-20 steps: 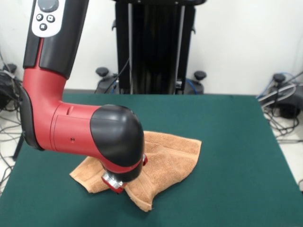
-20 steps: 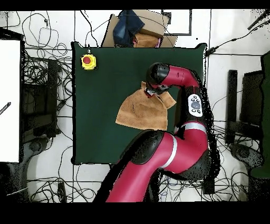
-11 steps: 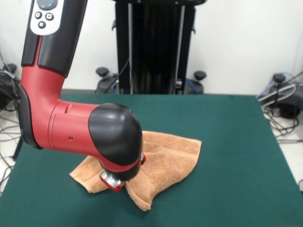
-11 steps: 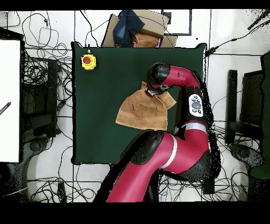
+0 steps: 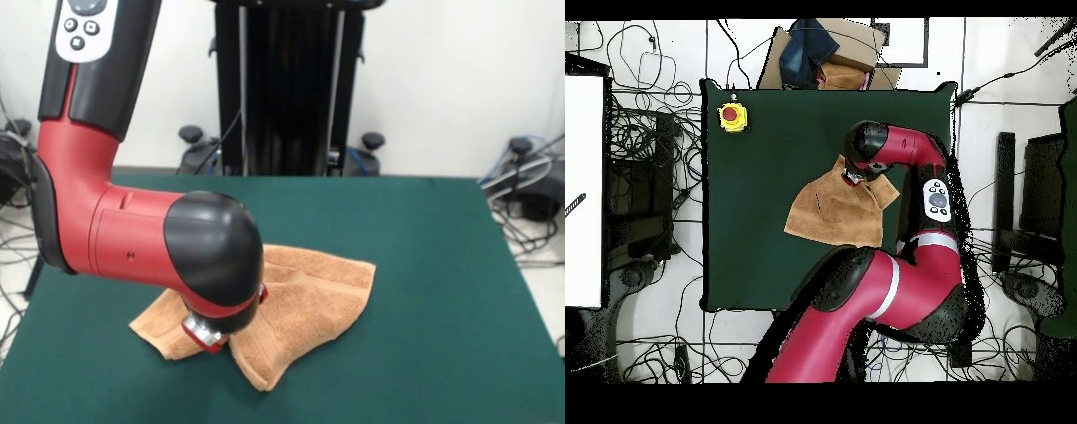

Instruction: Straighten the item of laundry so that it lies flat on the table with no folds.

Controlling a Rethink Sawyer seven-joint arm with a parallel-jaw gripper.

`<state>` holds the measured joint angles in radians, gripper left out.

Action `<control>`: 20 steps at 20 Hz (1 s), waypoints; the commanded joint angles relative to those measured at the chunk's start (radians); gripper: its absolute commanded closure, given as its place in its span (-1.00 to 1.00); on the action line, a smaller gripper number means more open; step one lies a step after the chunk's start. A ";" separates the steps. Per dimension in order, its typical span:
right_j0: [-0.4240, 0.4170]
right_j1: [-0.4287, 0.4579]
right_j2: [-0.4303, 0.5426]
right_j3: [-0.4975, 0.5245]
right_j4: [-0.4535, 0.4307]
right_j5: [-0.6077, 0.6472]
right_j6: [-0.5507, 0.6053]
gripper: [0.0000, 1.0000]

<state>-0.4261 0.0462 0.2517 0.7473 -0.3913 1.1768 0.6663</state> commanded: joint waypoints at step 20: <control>0.006 -0.278 -0.055 0.403 0.017 -0.183 0.247 1.00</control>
<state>-0.4274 -0.2386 0.2038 1.0391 -0.3837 1.1065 0.6663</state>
